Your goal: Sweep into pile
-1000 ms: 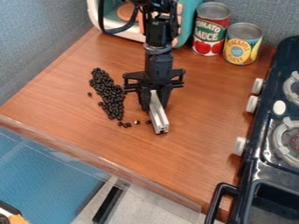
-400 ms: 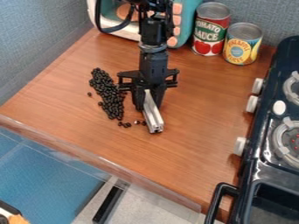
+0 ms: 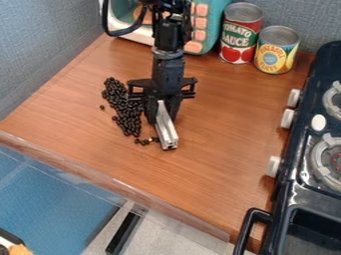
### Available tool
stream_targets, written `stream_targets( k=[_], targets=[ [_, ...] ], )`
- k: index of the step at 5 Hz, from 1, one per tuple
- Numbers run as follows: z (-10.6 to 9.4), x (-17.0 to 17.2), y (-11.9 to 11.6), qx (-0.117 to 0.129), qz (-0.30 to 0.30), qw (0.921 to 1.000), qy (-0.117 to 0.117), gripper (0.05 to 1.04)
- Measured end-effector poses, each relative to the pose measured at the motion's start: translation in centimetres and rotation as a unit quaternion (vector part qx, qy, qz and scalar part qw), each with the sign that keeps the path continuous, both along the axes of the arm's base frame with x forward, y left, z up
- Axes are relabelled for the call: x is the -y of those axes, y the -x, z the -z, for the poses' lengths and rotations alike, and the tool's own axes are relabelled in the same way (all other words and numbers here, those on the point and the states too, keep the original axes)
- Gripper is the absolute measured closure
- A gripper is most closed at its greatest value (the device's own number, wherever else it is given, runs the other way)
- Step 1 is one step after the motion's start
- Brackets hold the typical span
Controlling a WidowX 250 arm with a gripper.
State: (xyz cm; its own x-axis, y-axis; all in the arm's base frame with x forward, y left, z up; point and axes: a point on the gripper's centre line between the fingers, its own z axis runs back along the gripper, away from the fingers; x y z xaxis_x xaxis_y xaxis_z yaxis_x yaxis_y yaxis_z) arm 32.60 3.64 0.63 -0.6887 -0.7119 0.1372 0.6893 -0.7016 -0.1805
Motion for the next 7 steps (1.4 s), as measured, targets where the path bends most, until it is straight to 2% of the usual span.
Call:
stream_targets(
  k=[1, 3, 5, 7],
  targets=[
    [0.0, -1.0, 0.4, 0.003, 0.006, 0.9999, -0.011, 0.696],
    [0.0, -2.3, 1.0, 0.0, 0.006, 0.9998, -0.019, 0.696],
    [0.0, -2.8, 0.8, -0.005, 0.008, 0.9998, -0.015, 0.696],
    [-0.5, -0.3, -1.6, -0.012, 0.008, 0.9993, 0.035, 0.697]
  ],
)
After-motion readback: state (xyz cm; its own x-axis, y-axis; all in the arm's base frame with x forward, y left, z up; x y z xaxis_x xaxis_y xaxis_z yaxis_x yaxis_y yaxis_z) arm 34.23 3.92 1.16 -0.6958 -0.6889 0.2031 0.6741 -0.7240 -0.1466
